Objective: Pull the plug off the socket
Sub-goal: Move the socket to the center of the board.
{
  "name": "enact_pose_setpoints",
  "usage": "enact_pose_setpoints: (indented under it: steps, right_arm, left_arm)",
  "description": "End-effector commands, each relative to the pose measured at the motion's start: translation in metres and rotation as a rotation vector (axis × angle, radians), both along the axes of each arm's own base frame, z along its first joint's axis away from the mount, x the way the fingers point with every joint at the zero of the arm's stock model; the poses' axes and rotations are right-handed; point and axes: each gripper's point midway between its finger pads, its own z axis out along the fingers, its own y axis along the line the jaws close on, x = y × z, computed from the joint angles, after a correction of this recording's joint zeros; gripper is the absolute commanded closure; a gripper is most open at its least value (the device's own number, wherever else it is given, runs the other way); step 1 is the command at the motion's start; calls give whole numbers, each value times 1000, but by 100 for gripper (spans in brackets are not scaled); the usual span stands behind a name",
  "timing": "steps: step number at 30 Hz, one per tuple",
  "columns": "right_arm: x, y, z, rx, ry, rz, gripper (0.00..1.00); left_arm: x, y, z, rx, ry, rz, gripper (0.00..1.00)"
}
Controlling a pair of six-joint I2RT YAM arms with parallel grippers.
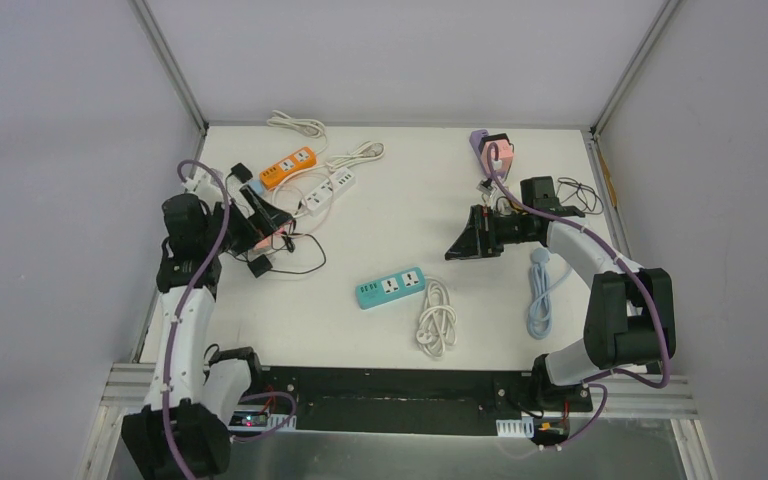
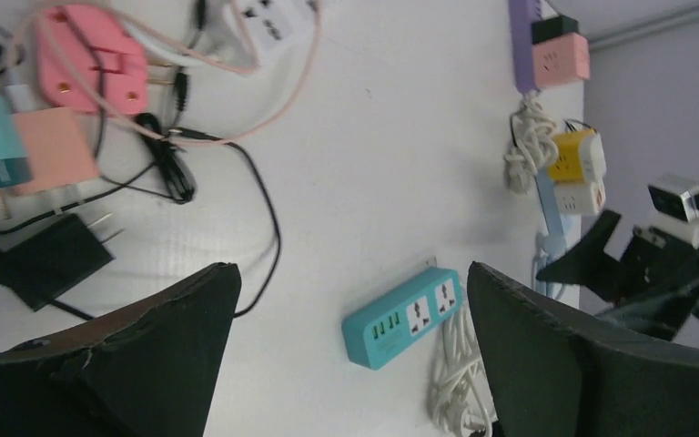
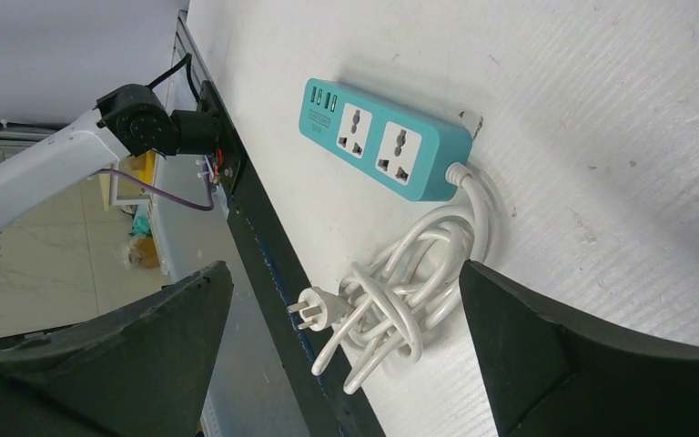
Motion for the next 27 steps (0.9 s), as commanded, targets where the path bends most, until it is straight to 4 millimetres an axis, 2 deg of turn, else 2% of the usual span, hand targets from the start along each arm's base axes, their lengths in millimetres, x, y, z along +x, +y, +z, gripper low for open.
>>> enact_pose_setpoints:
  steps: [1,6,11,20,27]
  right_arm:
    - [4,-3,9,-5,-80,10,0]
    - [4,-3,9,-9,-79,12,0]
    - [4,-4,8,-13,-84,11,0]
    - [1,-6,6,-30,-102,12,0]
    - [1,-8,5,-35,-109,11,0]
  left_arm:
    - [-16,-38,41,86,-199,-95,1]
    - [-29,-81,31,195,-211,-189,1]
    - [-36,-123,12,344,-167,-297,1]
    - [-51,-206,-38,698,-123,-517,1]
    - [-53,-247,-62,924,-149,-680,1]
